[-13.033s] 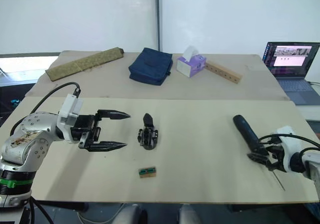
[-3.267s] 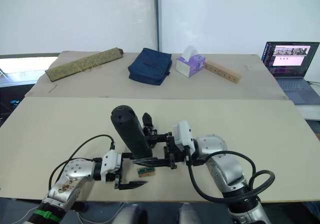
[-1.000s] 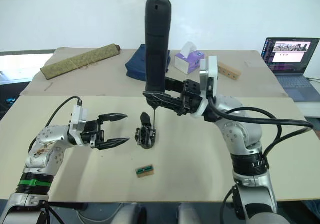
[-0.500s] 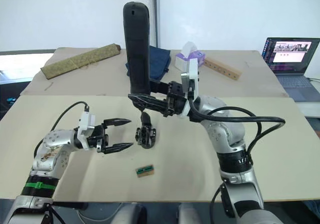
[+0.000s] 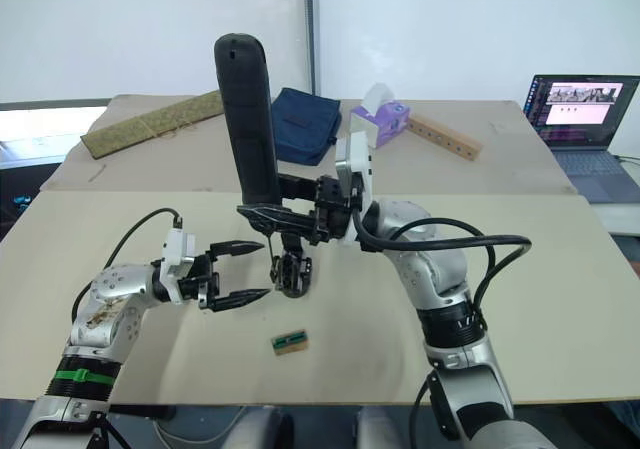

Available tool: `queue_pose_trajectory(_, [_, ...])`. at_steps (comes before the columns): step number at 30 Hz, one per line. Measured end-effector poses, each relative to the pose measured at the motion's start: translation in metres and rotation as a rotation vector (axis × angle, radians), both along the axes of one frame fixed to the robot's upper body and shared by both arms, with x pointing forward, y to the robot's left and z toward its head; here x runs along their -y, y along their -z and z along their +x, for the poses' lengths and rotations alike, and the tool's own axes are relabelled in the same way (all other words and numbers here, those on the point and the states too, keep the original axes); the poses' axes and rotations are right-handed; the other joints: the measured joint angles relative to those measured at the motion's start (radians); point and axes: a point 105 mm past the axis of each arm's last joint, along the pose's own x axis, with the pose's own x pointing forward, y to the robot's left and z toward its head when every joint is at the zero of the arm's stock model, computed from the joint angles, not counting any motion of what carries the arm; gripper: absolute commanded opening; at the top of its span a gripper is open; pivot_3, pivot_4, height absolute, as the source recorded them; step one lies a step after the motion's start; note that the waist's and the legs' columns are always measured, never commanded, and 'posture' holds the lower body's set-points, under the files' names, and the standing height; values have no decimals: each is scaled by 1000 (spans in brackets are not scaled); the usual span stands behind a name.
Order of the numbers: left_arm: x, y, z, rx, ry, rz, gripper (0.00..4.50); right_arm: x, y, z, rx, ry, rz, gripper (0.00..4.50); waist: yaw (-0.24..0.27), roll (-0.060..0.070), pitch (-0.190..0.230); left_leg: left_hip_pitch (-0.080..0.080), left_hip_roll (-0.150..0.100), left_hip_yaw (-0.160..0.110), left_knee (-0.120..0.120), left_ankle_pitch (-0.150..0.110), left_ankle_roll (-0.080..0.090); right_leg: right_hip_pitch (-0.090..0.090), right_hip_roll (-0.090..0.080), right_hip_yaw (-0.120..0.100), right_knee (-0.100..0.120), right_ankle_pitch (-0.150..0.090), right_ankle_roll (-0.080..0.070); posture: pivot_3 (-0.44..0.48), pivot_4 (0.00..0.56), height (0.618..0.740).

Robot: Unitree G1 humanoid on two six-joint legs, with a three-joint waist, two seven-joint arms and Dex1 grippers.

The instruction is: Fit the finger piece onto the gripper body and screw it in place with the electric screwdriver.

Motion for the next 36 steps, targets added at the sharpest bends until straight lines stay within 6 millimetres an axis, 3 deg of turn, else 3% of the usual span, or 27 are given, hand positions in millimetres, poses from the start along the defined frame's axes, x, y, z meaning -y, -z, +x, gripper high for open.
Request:
queue_pose_trajectory(9, [4, 7, -3, -18, 8, 4, 4500, 1, -3, 1, 22, -2, -12, 1931, 0, 0, 0, -9, 0, 0, 1, 2, -3, -12, 0, 0, 5, 0, -1, 0, 150, 740])
queue_pose_trajectory(36, [7, 9, -4, 10, 15, 24, 4500, 3, 3, 1, 10, 0, -27, 1931, 0, 0, 0, -9, 0, 0, 1, 2, -3, -12, 0, 0, 5, 1, -1, 0, 150, 740])
